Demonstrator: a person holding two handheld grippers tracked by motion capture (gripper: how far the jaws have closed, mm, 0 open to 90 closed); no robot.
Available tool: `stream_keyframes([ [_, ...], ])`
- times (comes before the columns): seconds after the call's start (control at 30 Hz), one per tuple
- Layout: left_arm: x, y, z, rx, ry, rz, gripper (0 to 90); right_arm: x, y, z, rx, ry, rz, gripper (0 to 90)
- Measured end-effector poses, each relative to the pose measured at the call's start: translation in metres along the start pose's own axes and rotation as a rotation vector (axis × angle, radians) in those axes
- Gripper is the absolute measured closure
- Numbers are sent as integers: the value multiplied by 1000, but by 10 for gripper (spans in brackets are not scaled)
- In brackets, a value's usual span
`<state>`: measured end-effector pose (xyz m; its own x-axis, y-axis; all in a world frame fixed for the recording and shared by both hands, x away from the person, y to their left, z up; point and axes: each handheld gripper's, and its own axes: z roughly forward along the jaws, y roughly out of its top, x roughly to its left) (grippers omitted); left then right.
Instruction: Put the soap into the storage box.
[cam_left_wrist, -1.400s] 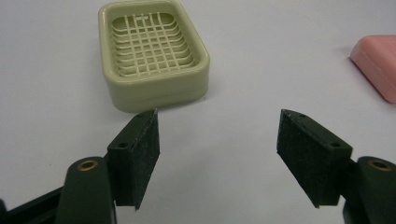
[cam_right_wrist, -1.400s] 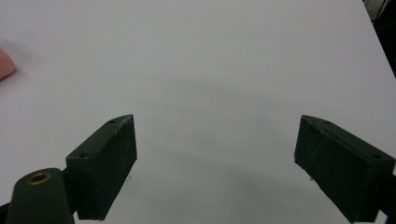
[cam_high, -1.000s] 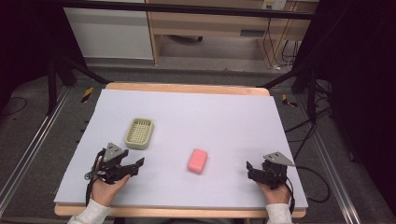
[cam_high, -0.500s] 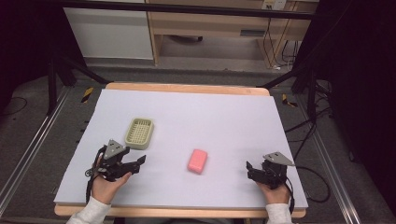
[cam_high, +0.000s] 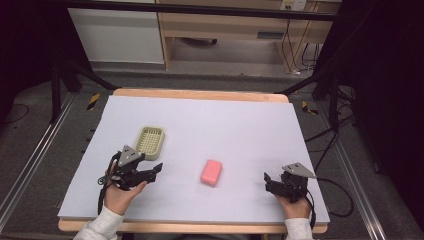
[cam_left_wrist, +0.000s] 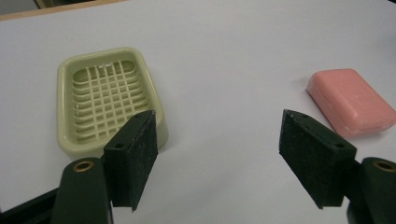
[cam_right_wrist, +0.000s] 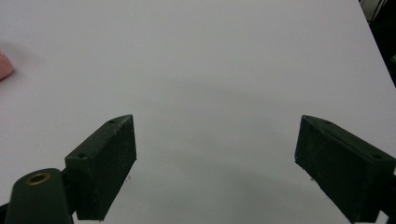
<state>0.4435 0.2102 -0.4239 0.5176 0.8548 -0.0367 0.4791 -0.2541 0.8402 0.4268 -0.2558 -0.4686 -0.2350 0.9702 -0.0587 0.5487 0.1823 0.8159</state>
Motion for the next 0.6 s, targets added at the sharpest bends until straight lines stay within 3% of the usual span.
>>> stream_keyframes([
  [0.6,-27,18,14,-5,-46,26,270,0,1,-1,-1,-3,4,127],
])
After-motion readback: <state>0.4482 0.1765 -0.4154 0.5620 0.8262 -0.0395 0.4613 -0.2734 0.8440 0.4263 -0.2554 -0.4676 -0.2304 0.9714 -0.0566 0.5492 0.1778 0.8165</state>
